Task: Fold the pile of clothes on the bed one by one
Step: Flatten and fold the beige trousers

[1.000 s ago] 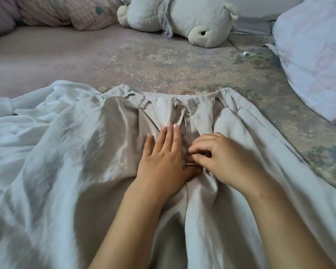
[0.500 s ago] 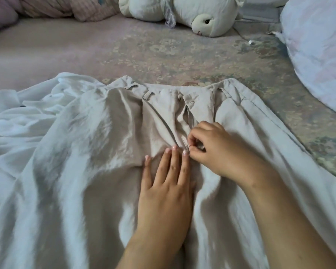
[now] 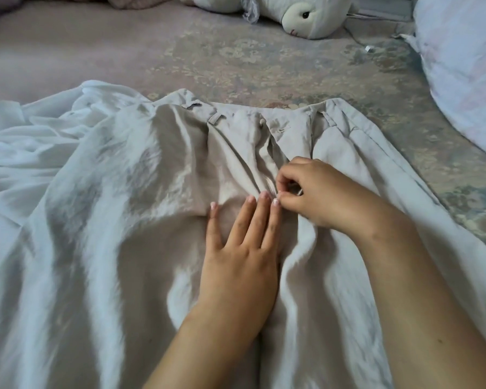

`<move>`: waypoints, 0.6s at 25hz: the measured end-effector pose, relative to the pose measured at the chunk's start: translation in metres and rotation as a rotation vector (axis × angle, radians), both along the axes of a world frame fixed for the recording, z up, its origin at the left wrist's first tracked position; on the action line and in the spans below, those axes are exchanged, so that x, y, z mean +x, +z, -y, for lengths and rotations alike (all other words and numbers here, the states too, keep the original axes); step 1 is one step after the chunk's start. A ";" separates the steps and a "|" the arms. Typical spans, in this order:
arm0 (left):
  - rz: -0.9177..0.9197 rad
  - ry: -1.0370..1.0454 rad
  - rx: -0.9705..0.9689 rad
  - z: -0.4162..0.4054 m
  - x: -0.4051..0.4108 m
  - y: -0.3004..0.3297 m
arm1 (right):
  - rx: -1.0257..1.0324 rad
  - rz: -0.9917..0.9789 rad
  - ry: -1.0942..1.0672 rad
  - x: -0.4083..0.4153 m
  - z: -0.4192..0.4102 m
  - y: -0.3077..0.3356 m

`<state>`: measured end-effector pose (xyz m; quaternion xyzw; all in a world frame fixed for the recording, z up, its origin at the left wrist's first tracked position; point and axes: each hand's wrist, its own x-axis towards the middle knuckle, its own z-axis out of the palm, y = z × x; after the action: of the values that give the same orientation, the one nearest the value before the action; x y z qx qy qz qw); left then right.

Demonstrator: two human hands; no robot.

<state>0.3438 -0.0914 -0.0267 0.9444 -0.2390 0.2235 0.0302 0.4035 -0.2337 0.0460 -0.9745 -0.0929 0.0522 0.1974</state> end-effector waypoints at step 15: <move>-0.047 0.007 -0.029 0.000 -0.001 -0.004 | 0.008 0.550 0.043 0.023 0.007 -0.034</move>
<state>0.3425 -0.0918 -0.0307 0.9497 -0.2317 0.2050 0.0489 0.4269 -0.2406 0.0121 -0.9491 -0.1639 -0.2104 0.1677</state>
